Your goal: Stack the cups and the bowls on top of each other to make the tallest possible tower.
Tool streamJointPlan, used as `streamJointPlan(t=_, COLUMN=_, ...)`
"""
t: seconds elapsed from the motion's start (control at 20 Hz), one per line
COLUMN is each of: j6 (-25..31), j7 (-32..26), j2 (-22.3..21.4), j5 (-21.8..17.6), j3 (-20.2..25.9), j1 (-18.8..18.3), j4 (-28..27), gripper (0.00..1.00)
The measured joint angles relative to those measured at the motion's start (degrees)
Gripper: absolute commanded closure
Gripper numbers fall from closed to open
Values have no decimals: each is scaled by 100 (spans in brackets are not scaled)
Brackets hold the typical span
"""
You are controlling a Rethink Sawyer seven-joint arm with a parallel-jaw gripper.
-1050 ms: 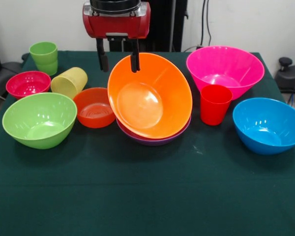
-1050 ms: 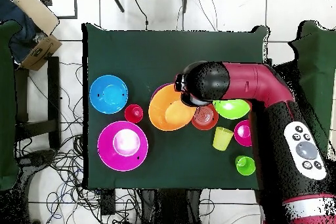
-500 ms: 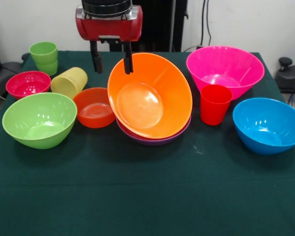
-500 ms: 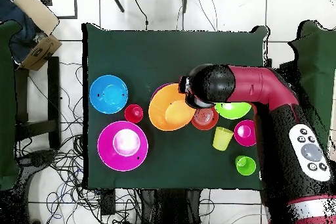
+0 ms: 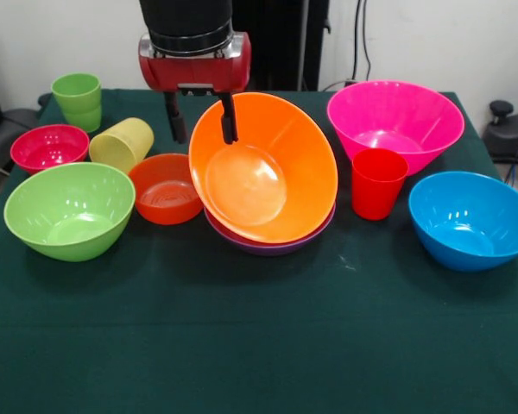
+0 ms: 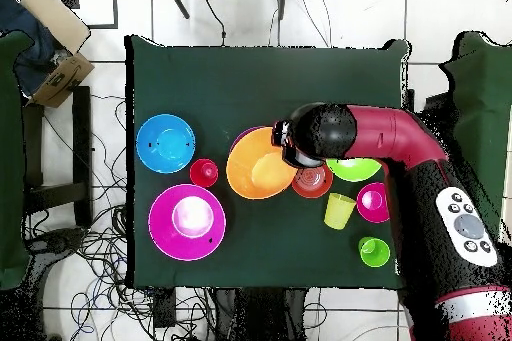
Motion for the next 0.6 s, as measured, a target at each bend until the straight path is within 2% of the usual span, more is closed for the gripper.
streamJointPlan(t=0.55, j6=-1, j7=0, j2=59, j5=0, j3=-2, j1=-71, j4=50, gripper=0)
streamJointPlan(t=0.6, j6=0, j7=0, j2=57, j5=0, j3=-6, j1=-73, j4=56, gripper=100)
